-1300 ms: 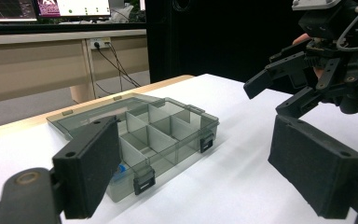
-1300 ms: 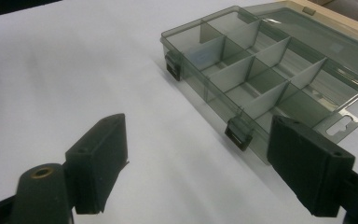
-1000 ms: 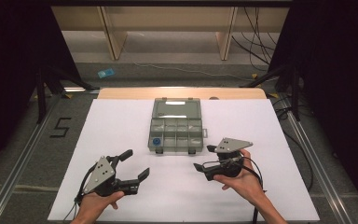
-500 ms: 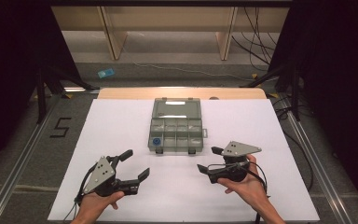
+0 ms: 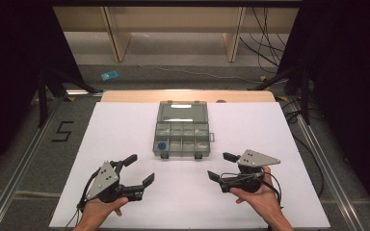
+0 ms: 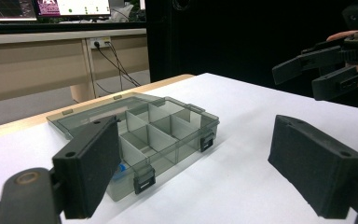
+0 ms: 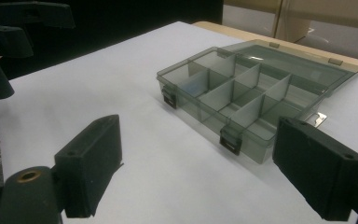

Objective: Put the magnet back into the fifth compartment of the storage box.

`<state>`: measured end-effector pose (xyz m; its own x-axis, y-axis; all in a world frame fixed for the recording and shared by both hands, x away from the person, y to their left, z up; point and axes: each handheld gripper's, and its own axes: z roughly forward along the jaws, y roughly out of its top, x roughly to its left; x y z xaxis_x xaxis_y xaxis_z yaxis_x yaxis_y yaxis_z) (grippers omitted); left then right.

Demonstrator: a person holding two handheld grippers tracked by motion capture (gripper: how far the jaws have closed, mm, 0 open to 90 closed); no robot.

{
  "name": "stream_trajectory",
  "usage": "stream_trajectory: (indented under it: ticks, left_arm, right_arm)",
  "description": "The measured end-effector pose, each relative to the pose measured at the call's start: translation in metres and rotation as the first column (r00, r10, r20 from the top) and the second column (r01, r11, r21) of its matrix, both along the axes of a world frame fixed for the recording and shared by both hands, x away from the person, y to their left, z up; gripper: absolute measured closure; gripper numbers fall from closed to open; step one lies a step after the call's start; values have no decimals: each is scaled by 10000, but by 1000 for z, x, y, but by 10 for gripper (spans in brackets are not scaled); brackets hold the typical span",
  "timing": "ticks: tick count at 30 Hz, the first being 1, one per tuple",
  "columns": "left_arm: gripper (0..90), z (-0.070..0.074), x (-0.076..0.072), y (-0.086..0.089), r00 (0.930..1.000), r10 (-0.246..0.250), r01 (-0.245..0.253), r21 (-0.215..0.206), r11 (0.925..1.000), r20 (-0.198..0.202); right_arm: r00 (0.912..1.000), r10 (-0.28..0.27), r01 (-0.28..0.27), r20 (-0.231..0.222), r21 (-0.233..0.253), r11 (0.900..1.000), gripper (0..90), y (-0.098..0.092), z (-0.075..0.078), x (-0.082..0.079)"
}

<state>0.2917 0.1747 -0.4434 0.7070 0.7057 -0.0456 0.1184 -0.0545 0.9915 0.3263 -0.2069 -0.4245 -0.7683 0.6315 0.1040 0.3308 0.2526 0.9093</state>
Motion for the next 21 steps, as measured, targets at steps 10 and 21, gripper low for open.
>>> stream_trajectory:
  ticks: [10,21]
  left_arm:
    - [159,0,0,0,10000,-6,6,32,10000,-8]
    - [159,0,0,0,10000,-8,8,25,10000,-16]
  right_arm:
    - [10000,-70,70,19,9,10000,158,-4,-3,-6]
    - [9999,-145,145,47,56,9999,158,-7,-5,-10]
